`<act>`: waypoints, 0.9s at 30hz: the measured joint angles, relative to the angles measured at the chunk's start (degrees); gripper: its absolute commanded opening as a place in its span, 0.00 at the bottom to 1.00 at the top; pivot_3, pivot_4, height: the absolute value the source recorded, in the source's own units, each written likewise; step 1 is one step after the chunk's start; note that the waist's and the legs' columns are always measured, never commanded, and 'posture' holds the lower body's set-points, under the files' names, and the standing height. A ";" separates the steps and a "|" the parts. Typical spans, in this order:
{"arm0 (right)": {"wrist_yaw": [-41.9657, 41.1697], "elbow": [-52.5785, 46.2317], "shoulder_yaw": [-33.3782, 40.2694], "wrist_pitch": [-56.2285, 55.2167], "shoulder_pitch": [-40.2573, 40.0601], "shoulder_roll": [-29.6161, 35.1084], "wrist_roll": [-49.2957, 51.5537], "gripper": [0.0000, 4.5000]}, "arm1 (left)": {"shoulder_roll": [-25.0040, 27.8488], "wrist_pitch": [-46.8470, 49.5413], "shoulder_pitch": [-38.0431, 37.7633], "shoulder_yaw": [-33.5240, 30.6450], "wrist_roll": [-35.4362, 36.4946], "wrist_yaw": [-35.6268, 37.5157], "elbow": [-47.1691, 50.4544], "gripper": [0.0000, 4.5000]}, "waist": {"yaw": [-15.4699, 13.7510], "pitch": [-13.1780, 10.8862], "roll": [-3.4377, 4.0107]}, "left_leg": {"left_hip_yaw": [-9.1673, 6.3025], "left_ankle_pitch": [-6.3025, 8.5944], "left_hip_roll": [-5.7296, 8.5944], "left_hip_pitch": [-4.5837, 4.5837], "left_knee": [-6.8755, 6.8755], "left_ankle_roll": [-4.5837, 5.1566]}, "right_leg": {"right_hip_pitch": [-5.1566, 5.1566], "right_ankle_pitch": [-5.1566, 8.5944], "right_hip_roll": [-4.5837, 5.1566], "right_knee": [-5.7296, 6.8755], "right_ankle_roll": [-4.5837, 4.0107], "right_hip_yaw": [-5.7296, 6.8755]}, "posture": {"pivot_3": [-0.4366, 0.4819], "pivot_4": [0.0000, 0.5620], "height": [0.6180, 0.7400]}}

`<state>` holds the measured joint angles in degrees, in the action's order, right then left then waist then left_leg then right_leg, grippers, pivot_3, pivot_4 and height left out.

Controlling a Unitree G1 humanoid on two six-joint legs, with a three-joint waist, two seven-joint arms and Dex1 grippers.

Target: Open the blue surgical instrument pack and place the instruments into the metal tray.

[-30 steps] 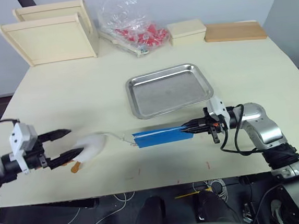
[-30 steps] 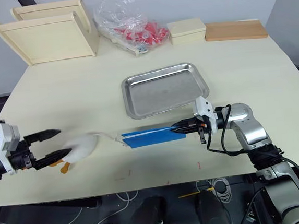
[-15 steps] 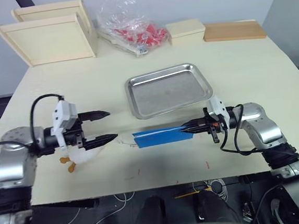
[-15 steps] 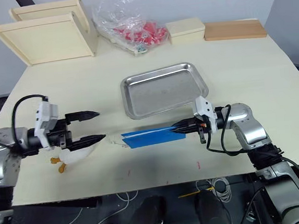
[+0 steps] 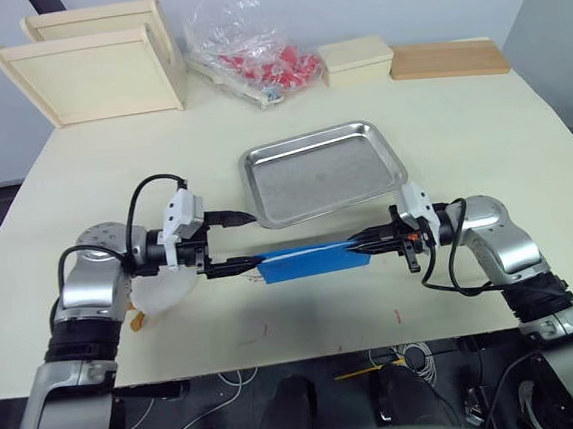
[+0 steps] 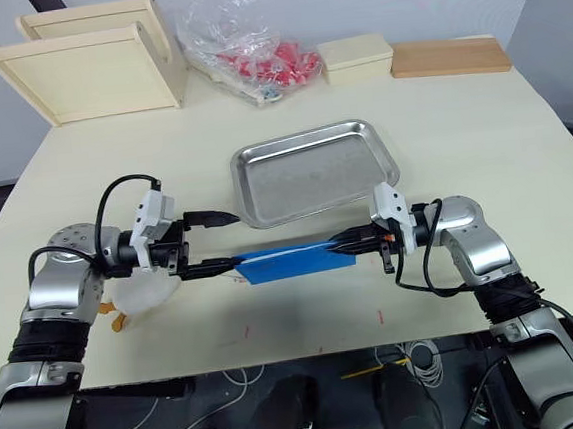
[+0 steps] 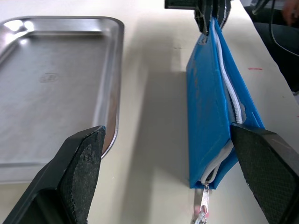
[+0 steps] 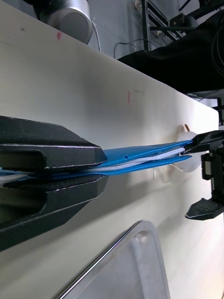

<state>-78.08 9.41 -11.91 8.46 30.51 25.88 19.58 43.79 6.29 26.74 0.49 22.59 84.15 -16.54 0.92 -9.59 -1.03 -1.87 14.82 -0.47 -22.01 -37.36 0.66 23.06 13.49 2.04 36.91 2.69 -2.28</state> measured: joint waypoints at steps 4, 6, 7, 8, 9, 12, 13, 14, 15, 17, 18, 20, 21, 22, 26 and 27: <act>0.03 0.00 -0.01 0.01 0.00 -0.01 0.00 0.00 | -1.74 0.38 0.10 0.17 0.13 0.54 -0.12 0.94 | 0.03 0.00 0.00 | -0.02 0.00 0.00 0.00 -0.01 0.00 | 0.00 0.00 0.00 0.02 0.00 -0.01 | 0.48 0.27 1.00; 0.17 0.00 -0.01 0.01 0.00 -0.01 -0.01 0.00 | -1.91 1.09 -0.09 0.17 0.18 0.94 0.08 0.81 | 0.03 0.00 0.00 | -0.04 0.00 0.00 0.00 -0.02 0.00 | 0.00 0.00 0.00 0.03 0.00 -0.01 | 0.48 0.27 1.00; 0.29 0.00 -0.01 0.02 0.00 -0.02 -0.01 0.00 | -1.95 1.20 -0.23 0.17 0.19 1.16 0.20 0.77 | 0.03 0.00 0.00 | -0.04 0.00 0.00 0.01 -0.02 0.00 | 0.00 0.00 0.00 0.03 0.00 -0.01 | 0.48 0.27 1.00; 0.37 -0.01 -0.01 0.05 0.00 -0.01 0.00 0.00 | -2.03 1.38 -0.48 0.16 0.21 1.21 0.33 0.63 | 0.03 0.00 0.00 | -0.04 0.00 0.00 0.01 -0.02 0.00 | 0.00 0.00 0.00 0.03 0.00 -0.01 | 0.48 0.27 1.00; 0.43 -0.02 -0.01 0.08 0.00 -0.01 0.00 0.00 | -2.22 1.78 -0.98 0.17 0.25 1.32 0.64 0.54 | 0.03 0.00 0.00 | -0.05 0.00 0.00 0.01 -0.02 0.00 | 0.00 0.00 0.00 0.03 0.00 -0.02 | 0.48 0.27 1.00; 0.52 -0.20 0.00 0.20 -0.01 0.07 0.02 0.00 | -2.86 2.54 -2.36 0.28 0.35 1.87 1.65 0.15 | 0.02 0.00 0.00 | -0.06 0.00 0.00 0.00 -0.02 0.00 | 0.00 0.00 0.00 0.03 0.00 -0.01 | 0.48 0.27 1.00; 0.54 -0.23 -0.01 0.22 -0.01 0.09 0.02 0.00 | -2.86 2.61 -2.38 0.29 0.35 1.88 1.74 0.09 | 0.02 0.00 0.00 | -0.06 0.00 0.00 0.00 -0.03 0.00 | 0.00 0.00 0.00 0.03 0.00 -0.01 | 0.48 0.27 1.00; 0.55 -0.23 0.00 0.22 -0.01 0.10 0.03 0.00 | -2.86 2.66 -2.37 0.29 0.35 1.88 1.81 0.09 | 0.02 0.00 0.00 | -0.06 0.00 -0.01 0.01 -0.03 0.00 | 0.00 0.00 0.00 0.04 0.00 -0.01 | 0.48 0.27 1.00; 0.61 -0.29 0.01 0.58 -0.01 0.20 0.17 0.00 | -2.97 3.33 -2.50 0.29 0.43 1.87 2.36 0.04 | 0.02 0.00 0.00 | -0.07 0.00 -0.01 0.01 -0.05 0.00 | -0.01 0.00 0.00 0.06 0.00 -0.01 | 0.48 0.27 1.00; 0.57 -0.55 0.11 1.41 -0.01 0.73 0.57 0.00 | -3.32 4.46 -2.96 0.28 0.95 1.86 2.93 0.04 | 0.00 0.00 0.00 | -0.09 0.00 0.00 0.01 -0.06 0.00 | -0.01 0.00 0.00 0.06 0.00 -0.02 | 0.48 0.27 1.00; 0.52 -0.73 0.16 1.67 -0.01 0.88 0.70 0.00 | -3.40 4.86 -3.19 0.28 1.22 1.85 3.30 0.04 | -0.02 0.00 0.00 | -0.10 0.00 -0.01 0.00 -0.07 0.00 | -0.01 0.00 0.01 0.06 0.00 -0.02 | 0.48 0.27 1.00; 0.46 -1.33 0.33 2.93 -0.02 1.21 1.06 0.00 | -3.63 5.92 -3.62 0.28 1.62 1.82 4.07 0.04 | -0.04 0.00 0.00 | -0.11 0.00 -0.01 0.00 -0.07 0.00 | -0.01 0.00 0.01 0.06 0.00 -0.02 | 0.48 0.27 1.00; 0.43 -1.85 0.47 3.84 -0.04 1.50 1.29 0.00 | -3.68 6.40 -3.88 0.28 1.89 1.82 4.52 0.04 | -0.03 0.00 0.00 | -0.12 0.00 -0.01 0.00 -0.07 0.00 | -0.01 0.00 0.01 0.06 0.00 -0.02 | 0.48 0.27 1.00; 0.34 -2.64 0.69 5.58 -0.05 2.36 2.01 0.00 | -4.08 7.78 -4.61 0.28 2.50 1.81 5.71 0.04 | -0.02 0.00 0.00 | -0.12 0.00 -0.01 0.00 -0.07 0.00 | -0.01 0.00 0.01 0.06 0.00 -0.02 | 0.48 0.27 1.00; 0.18 -3.81 1.26 8.30 -0.32 3.27 3.41 0.26 | -4.62 8.92 -5.10 0.30 2.92 1.67 7.04 0.00 | -0.03 0.00 0.00 | -0.12 0.00 -0.01 0.01 -0.07 0.00 | -0.01 0.00 0.00 0.06 0.00 -0.02 | 0.48 0.27 1.00; 0.08 -4.07 1.33 8.62 -0.32 3.31 3.60 0.32 | -4.80 9.00 -5.13 0.34 2.91 1.65 7.04 0.00 | -0.03 0.00 0.00 | -0.12 0.00 -0.01 0.01 -0.07 0.00 | -0.01 0.00 0.00 0.06 0.00 -0.02 | 0.48 0.27 1.00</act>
<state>-78.00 5.34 -10.57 17.08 30.19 29.19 23.17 38.99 15.29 21.61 0.82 25.50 85.80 -9.51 0.89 -9.59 -1.03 -2.00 14.82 -0.48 -22.00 -37.42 0.67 23.05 13.49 2.05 36.97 2.69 -2.30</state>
